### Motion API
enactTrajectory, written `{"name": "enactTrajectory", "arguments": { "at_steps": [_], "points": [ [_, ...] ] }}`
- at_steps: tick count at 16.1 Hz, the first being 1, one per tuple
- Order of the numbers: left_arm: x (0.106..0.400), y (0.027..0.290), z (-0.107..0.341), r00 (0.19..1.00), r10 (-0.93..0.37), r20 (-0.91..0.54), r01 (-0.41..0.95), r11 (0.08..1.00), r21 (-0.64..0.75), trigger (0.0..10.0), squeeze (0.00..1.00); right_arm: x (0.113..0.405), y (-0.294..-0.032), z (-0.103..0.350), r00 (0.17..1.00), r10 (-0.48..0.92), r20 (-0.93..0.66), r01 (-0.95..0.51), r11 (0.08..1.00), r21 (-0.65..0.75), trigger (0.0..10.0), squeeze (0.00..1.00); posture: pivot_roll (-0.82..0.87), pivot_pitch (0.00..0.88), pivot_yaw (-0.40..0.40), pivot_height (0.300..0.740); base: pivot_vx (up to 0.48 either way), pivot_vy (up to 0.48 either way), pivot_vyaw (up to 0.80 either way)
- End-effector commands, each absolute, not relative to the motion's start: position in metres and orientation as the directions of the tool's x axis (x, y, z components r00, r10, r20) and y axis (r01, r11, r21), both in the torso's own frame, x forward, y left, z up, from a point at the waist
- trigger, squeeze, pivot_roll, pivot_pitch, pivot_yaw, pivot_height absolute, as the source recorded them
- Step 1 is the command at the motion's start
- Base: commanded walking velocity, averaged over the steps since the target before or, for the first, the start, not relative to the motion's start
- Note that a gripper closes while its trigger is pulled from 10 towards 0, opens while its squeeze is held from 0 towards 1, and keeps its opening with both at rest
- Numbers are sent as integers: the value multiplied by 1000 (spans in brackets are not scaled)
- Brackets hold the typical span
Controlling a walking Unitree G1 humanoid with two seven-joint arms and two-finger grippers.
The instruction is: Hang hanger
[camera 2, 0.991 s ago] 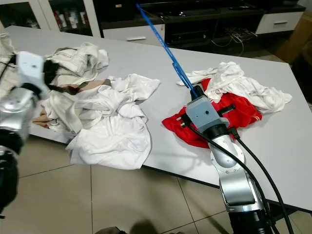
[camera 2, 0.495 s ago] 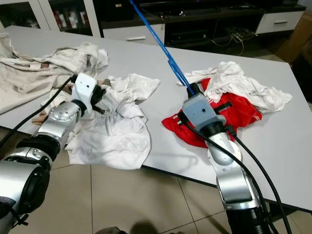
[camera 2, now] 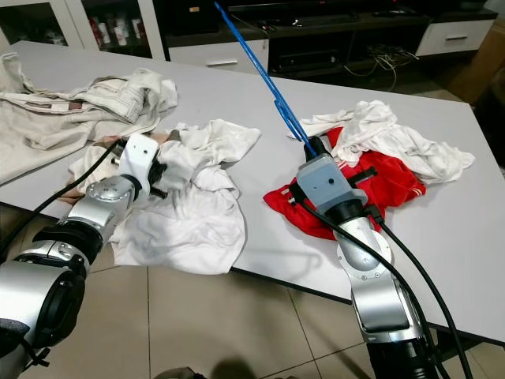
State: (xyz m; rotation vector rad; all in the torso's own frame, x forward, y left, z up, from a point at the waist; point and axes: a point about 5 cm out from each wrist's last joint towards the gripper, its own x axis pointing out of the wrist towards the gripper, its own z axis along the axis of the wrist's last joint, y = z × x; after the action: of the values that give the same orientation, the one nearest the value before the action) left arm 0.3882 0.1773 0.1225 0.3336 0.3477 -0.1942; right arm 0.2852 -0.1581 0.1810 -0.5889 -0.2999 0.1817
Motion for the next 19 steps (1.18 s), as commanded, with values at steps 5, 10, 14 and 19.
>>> {"name": "enactTrajectory", "arguments": {
  "at_steps": [5,10,14,19],
  "points": [
    [382,160,111,885,-259,-387,385,874,297,0,0,286,-159,186,940,247,237,-69,816,-575,10000,0,-25,0,38,723,0,0,0],
    [390,129,166,894,-449,-3,426,845,322,0,0,286,-160,185,940,245,236,-67,814,-577,10000,0,-27,0,41,723,0,0,0],
    [385,116,184,824,-554,118,474,789,391,0,0,287,-160,185,940,244,239,-65,815,-576,10000,0,-24,0,45,723,0,0,0],
    [366,86,167,699,-711,74,597,638,487,0,0,287,-160,186,940,242,240,-63,816,-575,10000,0,-21,0,45,723,0,0,0]
  ]
}}
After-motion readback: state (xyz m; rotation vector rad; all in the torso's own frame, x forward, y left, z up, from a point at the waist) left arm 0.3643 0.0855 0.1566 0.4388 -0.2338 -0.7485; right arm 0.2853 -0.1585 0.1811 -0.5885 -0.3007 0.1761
